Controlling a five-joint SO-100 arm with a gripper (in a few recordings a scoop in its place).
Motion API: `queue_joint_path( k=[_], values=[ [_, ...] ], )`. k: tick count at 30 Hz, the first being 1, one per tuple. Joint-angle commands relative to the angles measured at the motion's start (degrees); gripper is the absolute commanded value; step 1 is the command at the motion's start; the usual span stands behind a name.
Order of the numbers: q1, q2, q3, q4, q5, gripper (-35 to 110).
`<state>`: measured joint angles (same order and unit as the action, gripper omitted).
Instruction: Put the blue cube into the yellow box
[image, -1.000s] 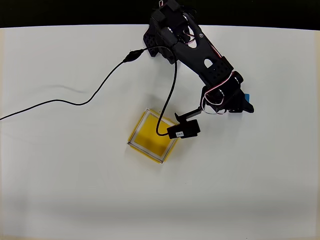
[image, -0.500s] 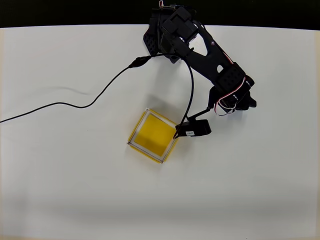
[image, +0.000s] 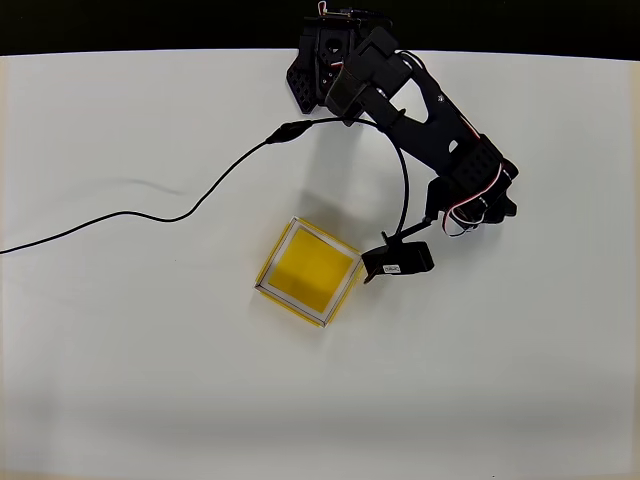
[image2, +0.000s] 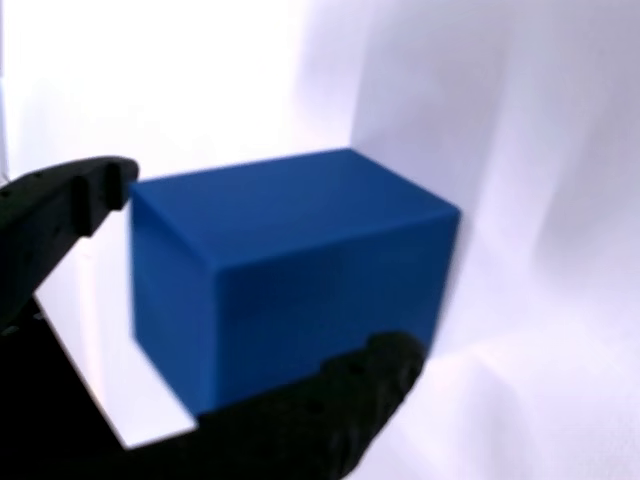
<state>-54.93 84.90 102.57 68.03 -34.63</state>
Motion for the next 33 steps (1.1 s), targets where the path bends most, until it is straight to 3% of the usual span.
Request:
queue_joint_path(
  k=[1, 17, 28, 33],
  values=[
    [-1.9, 1.5, -5.6, -0.7, 0.9, 48],
    [-2.9, -0.8, -6.3, -3.4, 0.1, 23],
    [-1.5, 0.3, -6.9, -4.1, -3.8, 16],
    [1.2, 4.5, -7.9, -2.0, -10.4, 16]
  ],
)
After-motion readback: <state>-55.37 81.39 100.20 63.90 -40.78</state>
